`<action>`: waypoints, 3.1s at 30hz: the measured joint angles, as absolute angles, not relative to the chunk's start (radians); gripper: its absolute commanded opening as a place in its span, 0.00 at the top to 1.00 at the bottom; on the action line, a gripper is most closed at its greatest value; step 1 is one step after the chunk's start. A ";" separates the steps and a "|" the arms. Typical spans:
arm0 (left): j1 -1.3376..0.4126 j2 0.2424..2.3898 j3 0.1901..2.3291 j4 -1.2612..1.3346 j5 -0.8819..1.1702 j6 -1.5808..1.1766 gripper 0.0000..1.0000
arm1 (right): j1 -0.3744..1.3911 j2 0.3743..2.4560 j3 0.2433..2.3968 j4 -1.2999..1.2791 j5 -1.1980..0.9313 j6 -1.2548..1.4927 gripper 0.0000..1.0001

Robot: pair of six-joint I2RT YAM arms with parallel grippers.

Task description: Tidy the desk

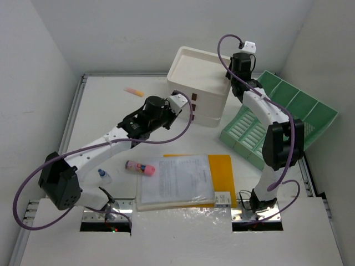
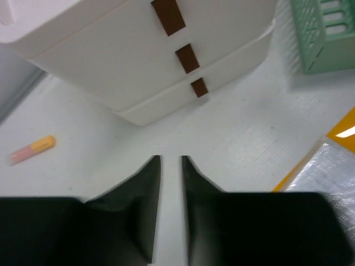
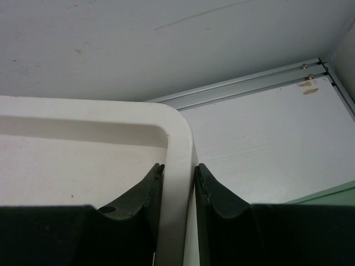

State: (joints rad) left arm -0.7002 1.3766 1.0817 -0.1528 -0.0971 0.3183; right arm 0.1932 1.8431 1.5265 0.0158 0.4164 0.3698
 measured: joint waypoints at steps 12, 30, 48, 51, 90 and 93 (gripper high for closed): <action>-0.701 1.725 1.295 0.056 -0.013 0.212 0.20 | 0.194 1.843 1.520 0.023 0.421 0.389 1.00; -0.702 1.870 1.412 0.146 -0.185 0.062 0.51 | 0.194 1.838 1.485 0.087 0.435 0.402 1.00; -0.701 1.885 1.412 0.205 -0.181 0.109 1.00 | 0.192 1.835 1.477 0.099 0.443 0.405 1.00; -0.699 1.885 1.412 0.206 -0.167 0.109 1.00 | 0.192 1.835 1.477 0.099 0.443 0.405 1.00; -0.695 1.845 1.347 0.244 -0.078 0.188 1.00 | 0.183 1.835 1.476 0.101 0.465 0.410 1.00; -0.695 1.783 1.294 0.211 -0.037 0.206 1.00 | 0.187 1.835 1.476 0.101 0.460 0.402 1.00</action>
State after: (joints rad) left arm -0.6949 1.7832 1.2938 0.2111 -0.0372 0.2062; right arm 0.1871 1.8355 1.4757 0.1005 0.4603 0.4019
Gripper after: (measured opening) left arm 0.009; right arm 0.249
